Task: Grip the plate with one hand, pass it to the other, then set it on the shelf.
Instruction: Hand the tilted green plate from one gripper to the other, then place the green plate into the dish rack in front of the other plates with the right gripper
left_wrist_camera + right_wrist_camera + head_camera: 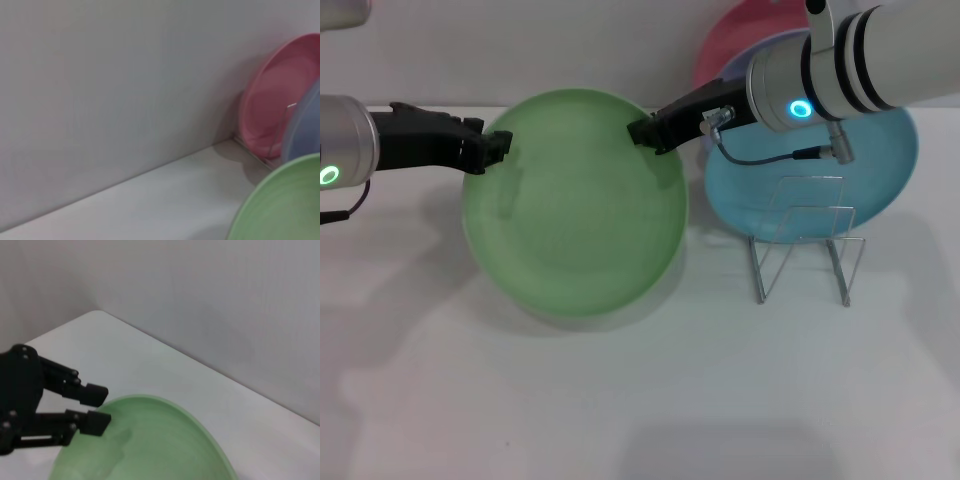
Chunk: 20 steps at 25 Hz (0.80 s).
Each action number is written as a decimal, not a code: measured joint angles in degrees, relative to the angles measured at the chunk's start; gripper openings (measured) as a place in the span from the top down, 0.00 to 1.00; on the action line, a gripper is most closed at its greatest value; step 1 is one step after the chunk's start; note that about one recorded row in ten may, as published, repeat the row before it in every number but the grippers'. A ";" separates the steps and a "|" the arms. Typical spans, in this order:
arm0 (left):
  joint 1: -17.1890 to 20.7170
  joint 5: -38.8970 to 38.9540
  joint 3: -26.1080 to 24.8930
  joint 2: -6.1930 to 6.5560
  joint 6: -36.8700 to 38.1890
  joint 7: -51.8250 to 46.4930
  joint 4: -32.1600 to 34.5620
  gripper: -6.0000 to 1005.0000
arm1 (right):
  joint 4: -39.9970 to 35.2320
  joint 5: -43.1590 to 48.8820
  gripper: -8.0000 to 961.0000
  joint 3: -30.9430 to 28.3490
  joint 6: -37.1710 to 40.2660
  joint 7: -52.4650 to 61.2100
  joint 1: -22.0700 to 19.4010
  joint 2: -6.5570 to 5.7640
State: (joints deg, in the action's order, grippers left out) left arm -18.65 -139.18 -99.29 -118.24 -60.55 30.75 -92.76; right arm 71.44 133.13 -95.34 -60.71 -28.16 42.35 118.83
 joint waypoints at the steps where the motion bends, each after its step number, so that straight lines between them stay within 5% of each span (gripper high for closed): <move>1: 0.34 0.02 0.03 0.00 0.20 0.01 -0.56 0.81 | 0.01 0.03 0.94 0.00 -0.07 -0.01 -0.03 0.00; 4: 1.14 0.02 0.05 0.02 0.66 0.02 -2.21 0.69 | 0.18 0.14 0.94 -0.13 -0.13 -0.09 -0.25 0.00; 9: 2.51 0.03 0.06 0.01 1.41 0.97 -4.73 0.65 | 3.70 1.69 0.94 -0.90 0.73 -0.67 -2.55 -0.07; 14: 3.72 0.03 0.05 0.05 5.06 3.26 -5.67 0.50 | 10.68 0.61 0.94 -2.40 3.58 -5.91 -7.52 0.05; 18: 6.79 0.01 2.84 -0.03 17.52 6.61 -4.68 0.31 | 17.26 -6.26 0.94 -2.57 8.31 -15.47 -14.42 0.13; 20: 9.59 -0.02 6.55 0.02 29.22 8.79 -3.14 0.31 | 20.56 -14.98 0.94 -2.55 11.38 -24.03 -20.03 0.18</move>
State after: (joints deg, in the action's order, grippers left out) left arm -9.06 -139.21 -92.74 -118.22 -31.33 39.54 -95.90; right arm 92.00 118.15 -97.88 -49.33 -52.19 22.31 119.01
